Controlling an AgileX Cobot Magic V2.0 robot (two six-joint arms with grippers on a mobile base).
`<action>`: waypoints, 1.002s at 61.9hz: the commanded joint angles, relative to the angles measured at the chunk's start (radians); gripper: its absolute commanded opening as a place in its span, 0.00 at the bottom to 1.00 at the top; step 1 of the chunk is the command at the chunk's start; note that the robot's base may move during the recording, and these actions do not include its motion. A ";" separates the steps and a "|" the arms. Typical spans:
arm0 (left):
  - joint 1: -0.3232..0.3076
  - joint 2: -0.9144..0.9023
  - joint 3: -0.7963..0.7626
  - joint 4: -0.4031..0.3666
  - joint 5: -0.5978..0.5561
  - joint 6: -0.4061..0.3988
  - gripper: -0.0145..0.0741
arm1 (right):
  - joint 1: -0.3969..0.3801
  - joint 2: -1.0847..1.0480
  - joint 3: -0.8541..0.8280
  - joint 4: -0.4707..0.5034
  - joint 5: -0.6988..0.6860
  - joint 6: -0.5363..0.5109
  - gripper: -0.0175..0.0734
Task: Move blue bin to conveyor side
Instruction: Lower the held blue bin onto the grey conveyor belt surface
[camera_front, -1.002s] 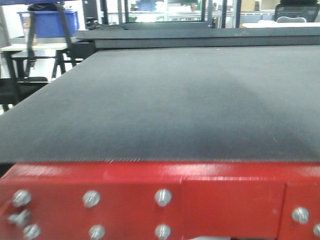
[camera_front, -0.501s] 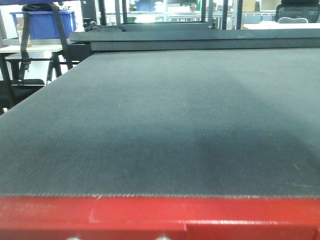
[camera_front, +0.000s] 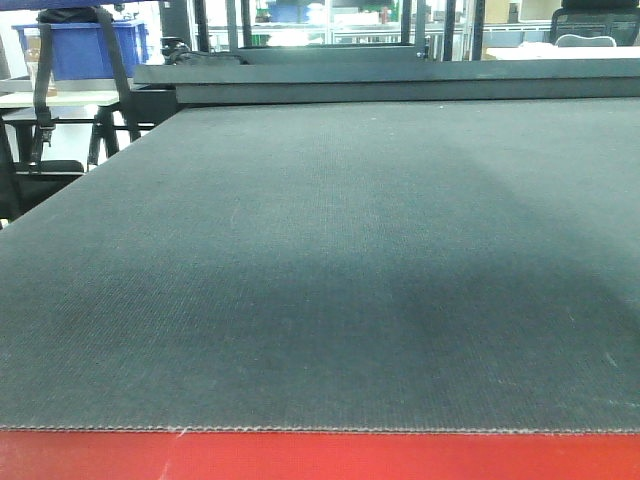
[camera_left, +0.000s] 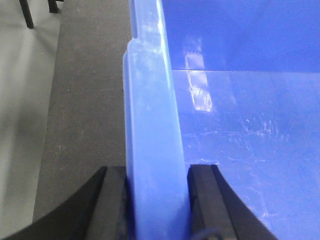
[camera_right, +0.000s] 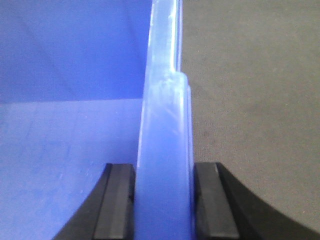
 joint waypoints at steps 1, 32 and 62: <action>0.004 -0.024 -0.013 0.030 -0.078 0.015 0.14 | -0.006 -0.026 -0.017 -0.073 -0.139 -0.017 0.11; 0.004 -0.024 -0.013 0.030 -0.078 0.015 0.14 | -0.006 -0.026 -0.017 -0.073 -0.139 -0.017 0.11; 0.004 -0.021 -0.012 0.025 -0.077 0.015 0.14 | -0.006 -0.022 -0.015 -0.073 -0.110 -0.017 0.11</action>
